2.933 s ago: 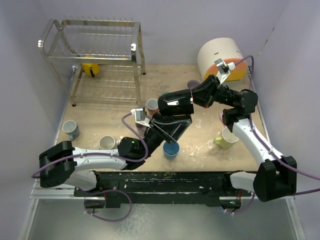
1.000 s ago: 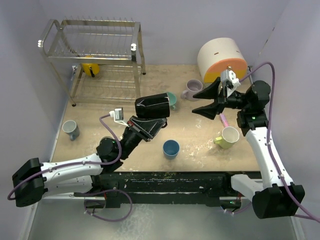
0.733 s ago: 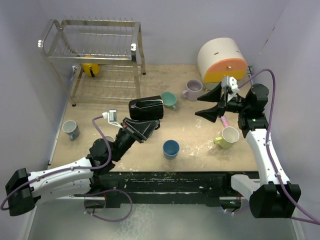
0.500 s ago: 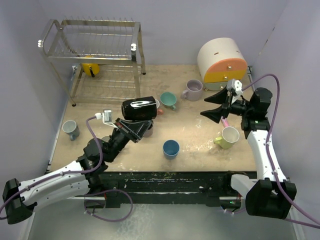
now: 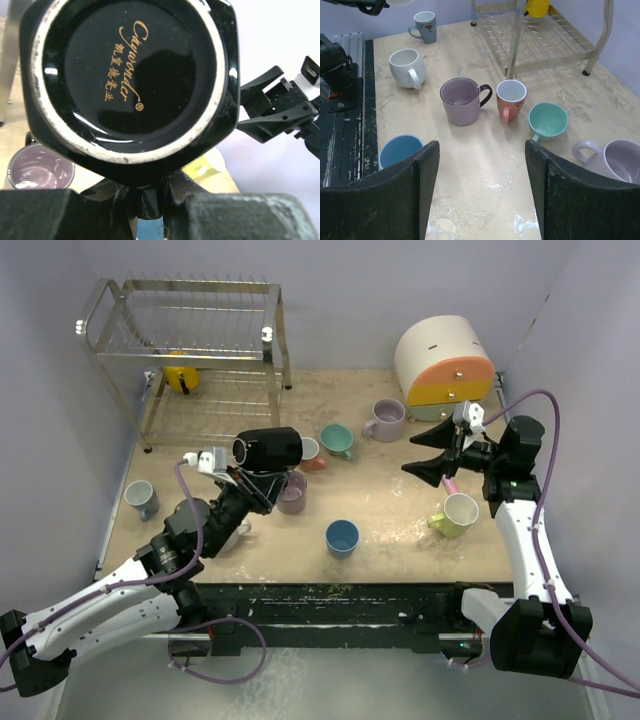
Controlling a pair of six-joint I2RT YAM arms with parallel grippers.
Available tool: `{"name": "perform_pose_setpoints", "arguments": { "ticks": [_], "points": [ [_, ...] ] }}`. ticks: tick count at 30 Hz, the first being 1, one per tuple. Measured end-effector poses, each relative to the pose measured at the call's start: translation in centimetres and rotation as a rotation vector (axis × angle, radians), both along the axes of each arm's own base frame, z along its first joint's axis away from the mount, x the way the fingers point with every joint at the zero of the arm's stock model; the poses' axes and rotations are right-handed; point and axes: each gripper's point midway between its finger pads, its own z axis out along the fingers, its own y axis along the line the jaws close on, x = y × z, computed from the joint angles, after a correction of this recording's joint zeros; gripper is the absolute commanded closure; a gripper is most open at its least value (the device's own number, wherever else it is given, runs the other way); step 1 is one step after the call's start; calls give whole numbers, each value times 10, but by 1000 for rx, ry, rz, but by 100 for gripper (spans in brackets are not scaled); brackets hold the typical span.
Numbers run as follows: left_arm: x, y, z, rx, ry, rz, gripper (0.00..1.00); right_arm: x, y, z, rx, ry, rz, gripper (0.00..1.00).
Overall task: Load the cups into the dish rack
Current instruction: Turn the cup upside down in the dish rack.
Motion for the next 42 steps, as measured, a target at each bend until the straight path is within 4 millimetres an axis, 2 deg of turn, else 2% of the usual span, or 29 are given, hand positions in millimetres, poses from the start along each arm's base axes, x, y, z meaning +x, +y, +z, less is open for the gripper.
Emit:
{"name": "perform_pose_setpoints", "arguments": {
  "ticks": [6,15,20,25,32,37,42],
  "points": [
    [13,14,2,75,-2,66,100,1,0,-1,-6,-10,-1,29],
    [42,42,-9,169,41,184,100,3,-3,-3,-10,-3,-21,29],
    [57,49,-20,210,73,206,100,3,-3,-4,-12,-5,-22,28],
    [73,67,-34,243,117,241,100,3,-4,-4,-13,-4,-23,28],
    [100,100,-50,220,188,287,100,5,-5,-6,-15,2,-29,28],
    [120,110,-53,149,202,265,100,6,-6,-8,-17,7,-34,28],
    [138,132,-65,97,228,295,100,9,-6,-13,-17,21,-35,28]
  ]
}}
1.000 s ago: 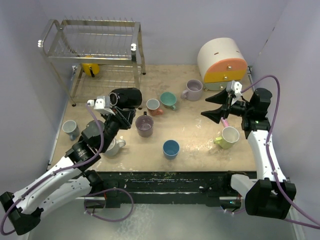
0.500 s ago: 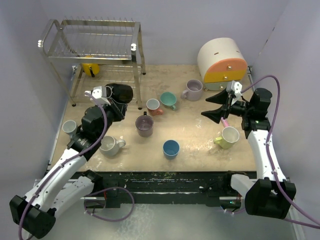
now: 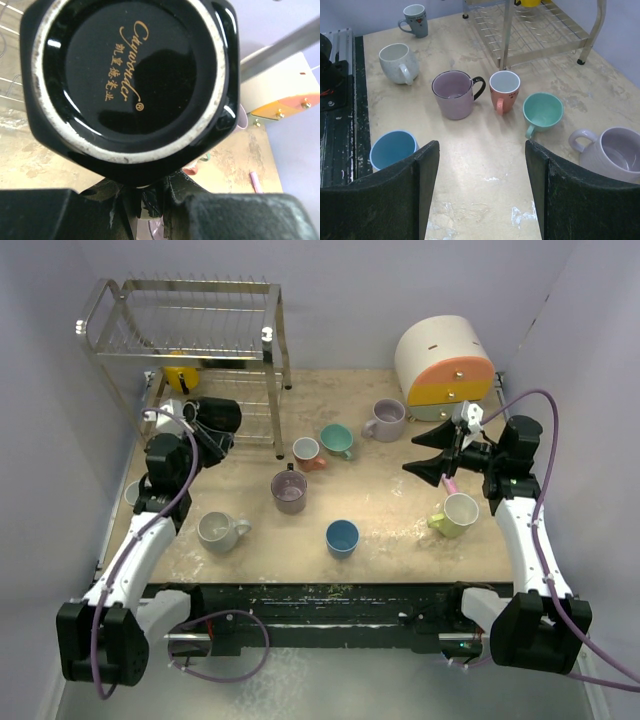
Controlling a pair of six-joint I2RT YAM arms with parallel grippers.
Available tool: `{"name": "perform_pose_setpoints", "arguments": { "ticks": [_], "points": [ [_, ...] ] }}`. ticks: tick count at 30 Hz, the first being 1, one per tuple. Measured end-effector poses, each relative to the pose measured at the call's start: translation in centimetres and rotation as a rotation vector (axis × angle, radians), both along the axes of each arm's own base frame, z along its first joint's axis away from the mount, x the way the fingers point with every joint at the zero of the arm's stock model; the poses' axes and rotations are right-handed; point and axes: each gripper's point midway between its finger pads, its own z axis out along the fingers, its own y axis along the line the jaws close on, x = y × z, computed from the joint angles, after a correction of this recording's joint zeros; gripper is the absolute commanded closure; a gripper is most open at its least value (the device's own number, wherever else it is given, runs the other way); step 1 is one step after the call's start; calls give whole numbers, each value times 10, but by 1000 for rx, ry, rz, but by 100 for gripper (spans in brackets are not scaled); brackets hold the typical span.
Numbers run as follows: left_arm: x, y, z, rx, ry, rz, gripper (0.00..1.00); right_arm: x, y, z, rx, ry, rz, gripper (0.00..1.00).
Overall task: Load the cups into the dish rack
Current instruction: Turn the cup upside down in the dish rack.
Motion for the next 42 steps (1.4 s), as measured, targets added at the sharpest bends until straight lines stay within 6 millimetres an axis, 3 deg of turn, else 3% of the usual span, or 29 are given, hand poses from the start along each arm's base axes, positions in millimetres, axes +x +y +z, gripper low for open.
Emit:
{"name": "perform_pose_setpoints", "arguments": {
  "ticks": [6,17,31,42],
  "points": [
    [21,20,-32,-31,72,31,100,0,0,-1,-3,-2,-1,28],
    [62,29,-81,-4,156,38,100,2,-2,-3,-10,-1,-16,28],
    [134,38,-98,97,152,39,100,2,-2,-4,-11,3,-16,28],
    [168,44,-120,213,212,11,100,2,-2,-4,-11,7,-16,28]
  ]
}}
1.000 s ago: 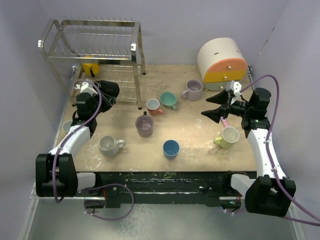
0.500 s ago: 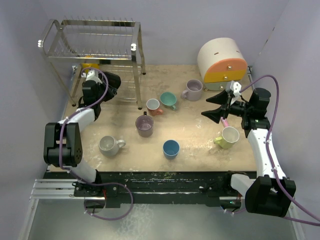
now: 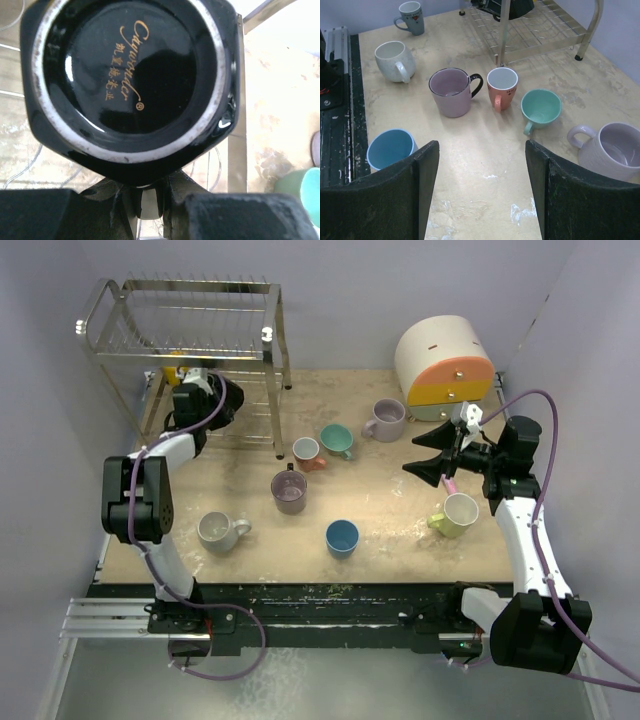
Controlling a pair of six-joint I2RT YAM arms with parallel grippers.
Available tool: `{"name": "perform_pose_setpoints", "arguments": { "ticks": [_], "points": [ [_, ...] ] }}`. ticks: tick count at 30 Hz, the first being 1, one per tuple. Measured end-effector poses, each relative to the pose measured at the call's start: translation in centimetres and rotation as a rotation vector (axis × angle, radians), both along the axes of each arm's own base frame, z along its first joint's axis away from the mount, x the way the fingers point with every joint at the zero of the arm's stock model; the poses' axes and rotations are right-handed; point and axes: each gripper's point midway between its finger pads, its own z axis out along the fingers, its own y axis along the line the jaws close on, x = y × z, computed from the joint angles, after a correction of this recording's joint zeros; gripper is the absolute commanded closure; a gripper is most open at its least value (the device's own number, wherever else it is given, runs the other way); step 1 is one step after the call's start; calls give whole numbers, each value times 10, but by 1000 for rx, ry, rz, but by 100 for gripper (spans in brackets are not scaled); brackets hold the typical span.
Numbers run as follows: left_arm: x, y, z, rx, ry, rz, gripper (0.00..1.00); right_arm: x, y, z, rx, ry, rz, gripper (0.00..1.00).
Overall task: Load the cups into the dish rack
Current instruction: Turn the cup upside down in the dish rack.
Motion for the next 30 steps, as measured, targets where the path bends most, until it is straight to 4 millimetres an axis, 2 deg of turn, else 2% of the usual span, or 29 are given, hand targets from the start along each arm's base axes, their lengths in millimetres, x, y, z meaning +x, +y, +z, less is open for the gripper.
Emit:
{"name": "perform_pose_setpoints", "arguments": {
  "ticks": [8,16,30],
  "points": [
    [25,9,-8,88,52,-14,100,0,0,0,-1,-2,-1,28],
    [52,22,-5,189,97,-11,100,1,-2,0,-1,-2,-6,28],
    [80,53,-30,355,189,54,100,2,-3,0,-2,-2,-12,27]
  ]
}}
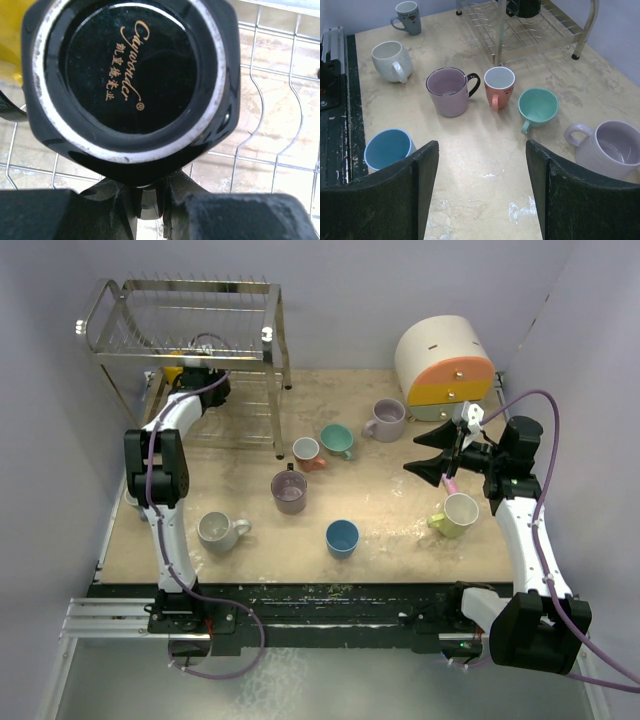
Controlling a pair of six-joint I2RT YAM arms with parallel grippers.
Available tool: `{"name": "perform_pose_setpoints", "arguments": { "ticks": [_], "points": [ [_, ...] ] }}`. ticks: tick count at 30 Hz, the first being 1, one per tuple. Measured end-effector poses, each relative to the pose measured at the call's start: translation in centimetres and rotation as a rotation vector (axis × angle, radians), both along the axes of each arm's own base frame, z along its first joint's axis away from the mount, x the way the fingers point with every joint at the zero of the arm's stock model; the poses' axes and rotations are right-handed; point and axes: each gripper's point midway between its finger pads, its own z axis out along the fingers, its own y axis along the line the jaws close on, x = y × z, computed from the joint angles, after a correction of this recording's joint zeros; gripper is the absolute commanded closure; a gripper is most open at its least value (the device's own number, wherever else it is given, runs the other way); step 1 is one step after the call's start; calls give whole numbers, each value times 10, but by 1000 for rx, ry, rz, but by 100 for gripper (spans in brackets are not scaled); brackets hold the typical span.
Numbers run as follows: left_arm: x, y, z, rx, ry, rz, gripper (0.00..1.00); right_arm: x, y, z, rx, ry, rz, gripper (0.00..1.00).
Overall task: Load the cups into the dish rack
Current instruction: Turn the cup upside down in the dish rack.
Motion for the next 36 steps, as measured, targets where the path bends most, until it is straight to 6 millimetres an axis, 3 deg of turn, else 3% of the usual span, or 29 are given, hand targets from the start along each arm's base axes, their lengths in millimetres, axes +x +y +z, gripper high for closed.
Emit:
{"name": "perform_pose_setpoints", "arguments": {
  "ticks": [9,14,16,19,22,24,30,36],
  "points": [
    [15,13,-3,65,-5,30,99,0,0,0,-1,0,-3,27],
    [25,16,-5,81,-15,40,85,1,0,0,-1,0,-4,27],
    [28,17,-3,88,-20,40,73,1,0,0,-1,0,-4,28],
    [33,19,-3,98,-26,39,64,1,0,0,-1,0,-4,28],
    [39,20,9,103,-57,44,51,0,0,0,-1,1,-4,27],
    [45,20,19,104,-91,48,48,0,0,-1,-1,2,-4,27],
    [44,20,18,101,-94,49,45,0,0,-1,-1,6,-3,27],
    [19,15,12,71,-57,37,38,0,-1,-1,-2,4,-6,28]
  ]
}}
